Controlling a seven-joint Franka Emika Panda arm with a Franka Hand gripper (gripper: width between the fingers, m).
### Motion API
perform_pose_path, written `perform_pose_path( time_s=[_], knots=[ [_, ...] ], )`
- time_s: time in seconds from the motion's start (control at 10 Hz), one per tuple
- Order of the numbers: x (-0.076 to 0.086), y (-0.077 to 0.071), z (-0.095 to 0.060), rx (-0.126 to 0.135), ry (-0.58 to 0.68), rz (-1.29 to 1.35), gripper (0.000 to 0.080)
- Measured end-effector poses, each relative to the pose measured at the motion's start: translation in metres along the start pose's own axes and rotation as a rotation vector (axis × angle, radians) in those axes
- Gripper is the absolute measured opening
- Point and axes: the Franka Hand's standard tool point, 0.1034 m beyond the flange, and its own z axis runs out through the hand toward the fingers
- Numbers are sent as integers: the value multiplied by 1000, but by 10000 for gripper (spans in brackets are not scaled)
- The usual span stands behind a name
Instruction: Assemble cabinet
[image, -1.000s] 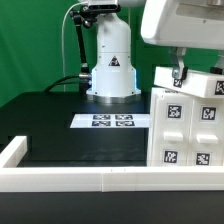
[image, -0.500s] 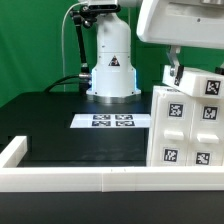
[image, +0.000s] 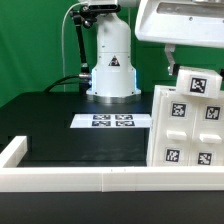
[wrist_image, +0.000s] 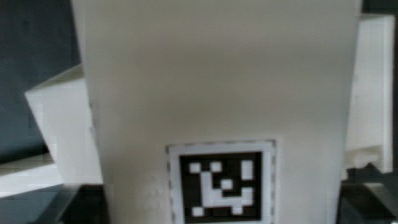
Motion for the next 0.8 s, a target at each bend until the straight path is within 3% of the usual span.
perform_pose_path(
  time_s=[0.2,0.8],
  knots=[
    [1,1,1,32,43,138,561],
    [4,6,3,50,28,510,561]
  ],
)
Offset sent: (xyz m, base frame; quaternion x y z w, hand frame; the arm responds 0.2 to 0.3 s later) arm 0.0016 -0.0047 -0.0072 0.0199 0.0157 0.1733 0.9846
